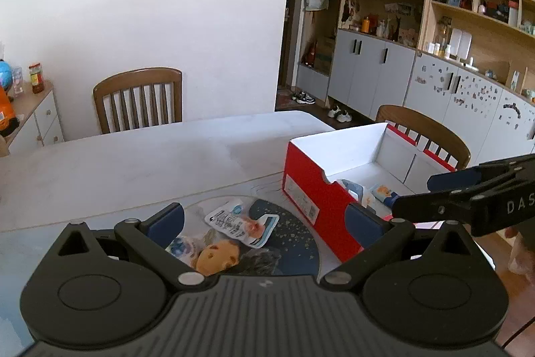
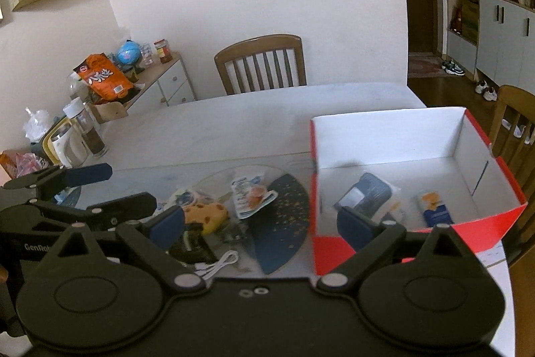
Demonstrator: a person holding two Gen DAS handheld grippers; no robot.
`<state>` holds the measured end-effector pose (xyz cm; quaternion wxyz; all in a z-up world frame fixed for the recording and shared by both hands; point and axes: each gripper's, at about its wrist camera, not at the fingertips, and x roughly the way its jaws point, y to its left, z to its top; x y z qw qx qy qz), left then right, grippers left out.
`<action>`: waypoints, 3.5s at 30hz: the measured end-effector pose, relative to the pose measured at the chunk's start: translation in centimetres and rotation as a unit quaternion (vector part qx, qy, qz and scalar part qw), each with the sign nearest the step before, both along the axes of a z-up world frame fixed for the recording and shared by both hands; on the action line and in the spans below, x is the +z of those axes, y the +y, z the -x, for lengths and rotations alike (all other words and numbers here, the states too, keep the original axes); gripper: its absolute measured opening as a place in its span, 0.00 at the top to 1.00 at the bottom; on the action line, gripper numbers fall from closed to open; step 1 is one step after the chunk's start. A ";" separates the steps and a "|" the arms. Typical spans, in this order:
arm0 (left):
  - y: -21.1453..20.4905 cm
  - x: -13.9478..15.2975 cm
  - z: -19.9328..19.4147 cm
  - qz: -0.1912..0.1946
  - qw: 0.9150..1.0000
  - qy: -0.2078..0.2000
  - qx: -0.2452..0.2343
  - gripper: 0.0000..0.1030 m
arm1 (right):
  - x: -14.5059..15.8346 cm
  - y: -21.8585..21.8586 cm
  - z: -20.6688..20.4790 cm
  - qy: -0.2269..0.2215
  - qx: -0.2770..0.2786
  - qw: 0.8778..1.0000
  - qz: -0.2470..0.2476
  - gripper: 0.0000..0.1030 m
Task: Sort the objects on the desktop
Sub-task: 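Withdraw both grippers from the box back toward the snack pile, then grasp the green stick with the left gripper while the right grasps the dark packet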
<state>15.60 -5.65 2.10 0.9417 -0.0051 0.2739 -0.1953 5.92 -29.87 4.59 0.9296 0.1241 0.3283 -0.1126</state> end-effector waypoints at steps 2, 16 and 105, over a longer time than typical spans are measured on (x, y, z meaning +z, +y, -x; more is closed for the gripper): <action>1.0 -0.1 0.3 0.003 1.000 0.000 0.000 0.00 | -0.1 0.8 -0.1 -0.001 -0.001 1.000 0.001 0.05; 6.3 -0.6 2.2 0.016 1.000 -0.012 0.005 0.00 | -1.2 5.8 -1.2 0.001 -0.009 1.000 0.017 0.05; 8.4 -17.5 1.3 -0.076 0.994 0.067 -0.049 0.00 | -13.6 9.0 -11.4 0.079 0.004 0.996 0.045 0.32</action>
